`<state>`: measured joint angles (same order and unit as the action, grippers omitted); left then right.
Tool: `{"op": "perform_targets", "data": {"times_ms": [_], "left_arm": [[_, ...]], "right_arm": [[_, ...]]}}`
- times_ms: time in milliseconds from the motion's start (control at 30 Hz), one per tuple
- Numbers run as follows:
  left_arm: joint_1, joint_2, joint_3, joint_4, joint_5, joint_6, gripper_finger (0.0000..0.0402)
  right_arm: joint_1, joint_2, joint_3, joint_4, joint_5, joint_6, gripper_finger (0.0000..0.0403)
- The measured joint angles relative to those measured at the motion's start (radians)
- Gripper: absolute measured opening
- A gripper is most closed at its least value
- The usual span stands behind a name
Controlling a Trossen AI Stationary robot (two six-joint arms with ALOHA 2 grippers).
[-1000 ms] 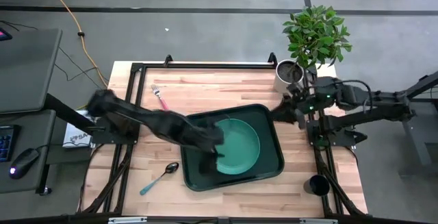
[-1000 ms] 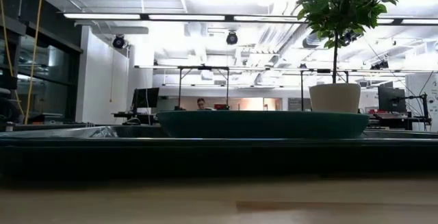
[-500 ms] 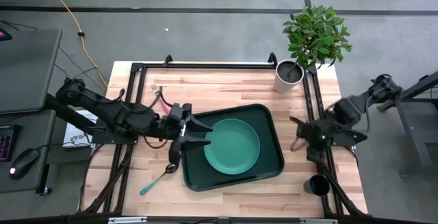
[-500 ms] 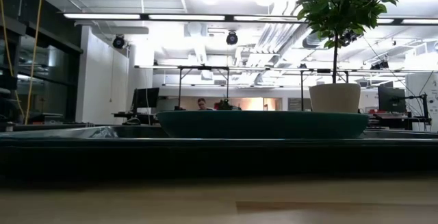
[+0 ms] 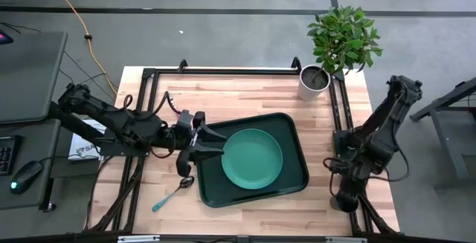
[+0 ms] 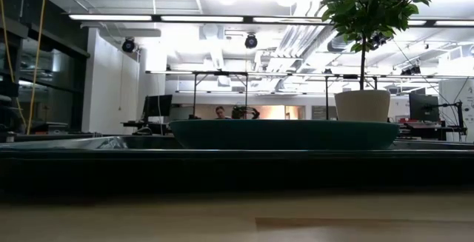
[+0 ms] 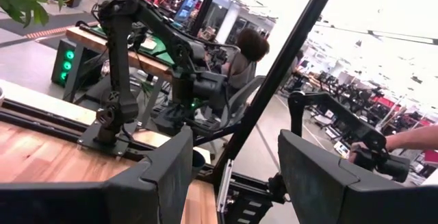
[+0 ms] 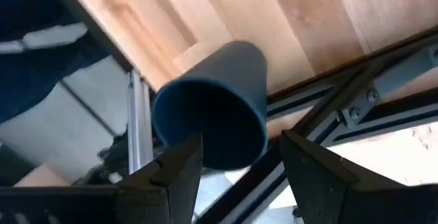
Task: Pick and place plate/cup/fork/spoon on tray
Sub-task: Put the dark blue cup on the black serving tray to the top right of the green plate
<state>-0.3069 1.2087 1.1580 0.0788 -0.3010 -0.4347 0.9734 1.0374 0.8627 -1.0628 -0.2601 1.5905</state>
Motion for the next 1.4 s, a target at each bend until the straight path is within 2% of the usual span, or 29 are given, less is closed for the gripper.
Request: {"op": "perform_targets", "data": {"times_ms": [600, 733, 833, 1000, 1167, 1400], "left_arm": [[0.0, 0.0, 0.0, -0.002, 0.001, 0.0, 0.0199], [0.0, 0.0, 0.0, -0.002, 0.001, 0.0, 0.0199], [0.0, 0.0, 0.0, -0.003, -0.003, 0.0, 0.0199], [0.0, 0.001, 0.0, -0.005, -0.025, 0.001, 0.0199], [0.001, 0.001, 0.0, -0.005, -0.026, 0.001, 0.0199], [0.001, 0.001, 0.0, -0.006, -0.029, 0.035, 0.0199]], "right_arm": [[0.139, 0.255, -0.002, 0.048, 0.04, 0.024, 0.0188], [0.14, 0.285, -0.002, 0.068, 0.079, 0.025, 0.0164], [0.14, 0.294, -0.002, 0.067, 0.084, 0.024, 0.0119], [0.14, 0.26, -0.002, 0.068, 0.095, 0.021, 0.0014], [0.125, 0.15, 0.012, 0.073, 0.142, 0.022, 0.0008], [0.059, -0.006, 0.153, 0.057, 0.388, -0.048, 0.0002]]}}
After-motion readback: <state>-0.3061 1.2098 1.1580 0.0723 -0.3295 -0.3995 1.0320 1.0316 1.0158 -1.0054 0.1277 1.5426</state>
